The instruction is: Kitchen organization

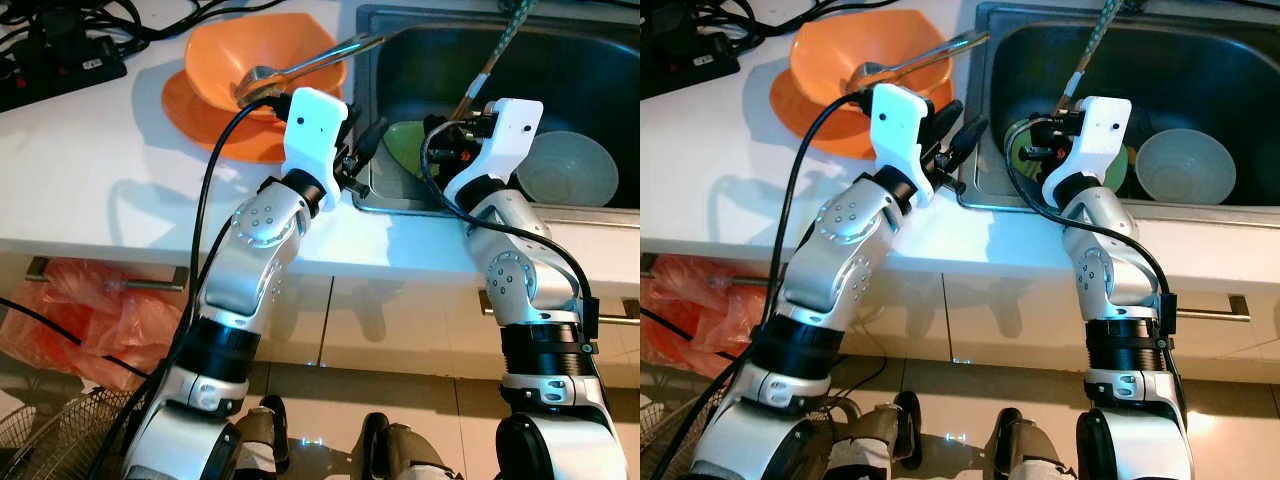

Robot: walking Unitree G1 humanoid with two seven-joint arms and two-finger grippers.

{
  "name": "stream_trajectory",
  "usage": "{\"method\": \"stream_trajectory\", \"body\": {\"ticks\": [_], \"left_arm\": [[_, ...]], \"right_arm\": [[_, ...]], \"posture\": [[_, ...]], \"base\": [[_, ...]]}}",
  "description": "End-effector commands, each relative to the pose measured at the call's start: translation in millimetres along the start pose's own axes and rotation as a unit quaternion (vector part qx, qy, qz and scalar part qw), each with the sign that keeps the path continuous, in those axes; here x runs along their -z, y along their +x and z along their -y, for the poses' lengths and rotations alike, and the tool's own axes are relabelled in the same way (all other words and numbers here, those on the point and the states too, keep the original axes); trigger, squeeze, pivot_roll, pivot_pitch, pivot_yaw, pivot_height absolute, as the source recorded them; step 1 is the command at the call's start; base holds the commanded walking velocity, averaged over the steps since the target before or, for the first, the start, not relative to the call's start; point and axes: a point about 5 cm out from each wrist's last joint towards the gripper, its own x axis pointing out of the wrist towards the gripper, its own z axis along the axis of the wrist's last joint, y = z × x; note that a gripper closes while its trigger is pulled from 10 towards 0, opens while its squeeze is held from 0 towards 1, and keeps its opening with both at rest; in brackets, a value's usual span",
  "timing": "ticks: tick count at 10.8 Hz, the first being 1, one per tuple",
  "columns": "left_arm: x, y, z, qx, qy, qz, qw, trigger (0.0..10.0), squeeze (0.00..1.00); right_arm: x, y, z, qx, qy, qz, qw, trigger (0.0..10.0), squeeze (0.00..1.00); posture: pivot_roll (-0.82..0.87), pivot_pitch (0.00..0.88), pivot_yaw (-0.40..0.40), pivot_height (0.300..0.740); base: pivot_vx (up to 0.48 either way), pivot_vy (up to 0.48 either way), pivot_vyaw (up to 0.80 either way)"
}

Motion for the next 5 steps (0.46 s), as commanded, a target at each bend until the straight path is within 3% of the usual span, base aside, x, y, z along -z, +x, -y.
{"method": "stream_trajectory", "body": {"ticks": [1, 3, 4, 5], "left_arm": [[3, -3.3, 5.4, 0.009, 0.000, -0.009, 1.000, 10.0, 0.00], [11, -10.9, 8.9, 0.012, 0.001, -0.029, 0.999, 10.0, 0.00], [15, -13.0, 10.0, 0.014, 0.003, -0.040, 0.999, 10.0, 0.00], [19, -15.2, 11.1, 0.015, 0.002, -0.050, 0.999, 10.0, 0.00]], "right_arm": [[-2, -0.5, 5.5, 0.010, -0.002, 0.005, 1.000, 0.0, 0.00], [-4, 2.7, 12.0, 0.021, -0.009, 0.007, 1.000, 0.0, 0.00], [-5, 4.0, 14.2, 0.024, -0.014, 0.007, 1.000, 9.8, 0.00], [-6, 5.9, 18.7, 0.033, -0.018, 0.009, 0.999, 10.0, 0.00]], "posture": [[0.05, 0.235, -0.013, 0.740], [0.05, 0.232, -0.015, 0.740], [0.05, 0.231, -0.015, 0.740], [0.05, 0.230, -0.015, 0.740]], "base": [[0.000, 0.000, 0.00], [0.000, 0.000, 0.00], [0.000, 0.000, 0.00], [0.000, 0.000, 0.00]]}}
